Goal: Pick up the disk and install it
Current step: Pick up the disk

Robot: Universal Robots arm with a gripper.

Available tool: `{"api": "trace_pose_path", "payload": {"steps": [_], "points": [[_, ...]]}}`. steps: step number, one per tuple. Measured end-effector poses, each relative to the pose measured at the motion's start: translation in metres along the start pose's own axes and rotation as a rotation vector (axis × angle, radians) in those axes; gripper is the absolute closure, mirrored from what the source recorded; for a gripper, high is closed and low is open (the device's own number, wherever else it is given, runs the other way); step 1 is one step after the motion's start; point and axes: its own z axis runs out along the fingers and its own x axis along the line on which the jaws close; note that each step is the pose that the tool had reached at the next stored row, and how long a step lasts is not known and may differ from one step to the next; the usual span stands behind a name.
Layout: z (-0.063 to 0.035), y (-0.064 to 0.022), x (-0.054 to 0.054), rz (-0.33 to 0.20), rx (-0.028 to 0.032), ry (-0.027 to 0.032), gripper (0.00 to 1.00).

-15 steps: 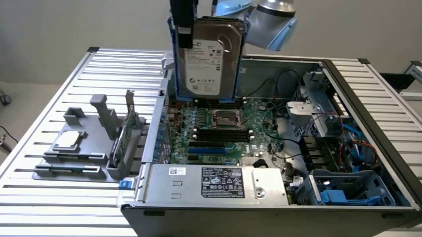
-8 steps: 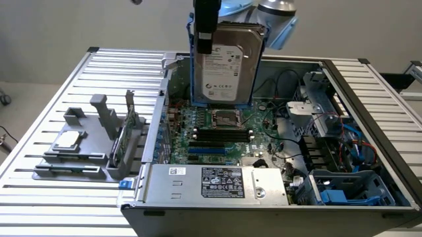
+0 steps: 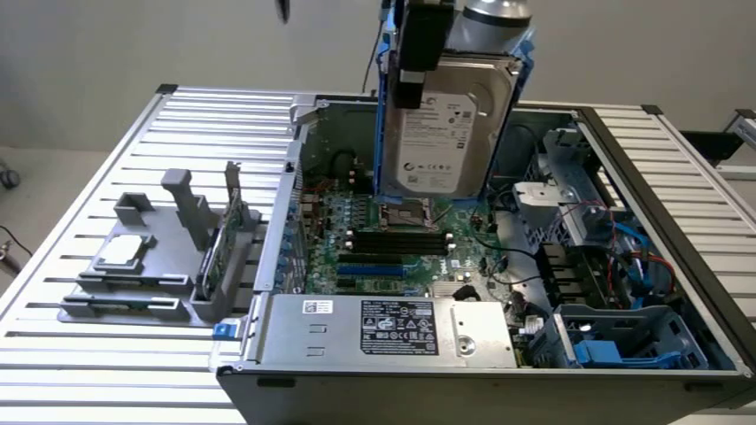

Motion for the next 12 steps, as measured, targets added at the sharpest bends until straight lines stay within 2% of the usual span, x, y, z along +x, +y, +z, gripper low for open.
{"api": "trace_pose_path", "payload": {"steps": [12], "points": [[-0.0008, -0.0491, 0.025, 0.000, 0.0000, 0.0000, 0.67]]}}
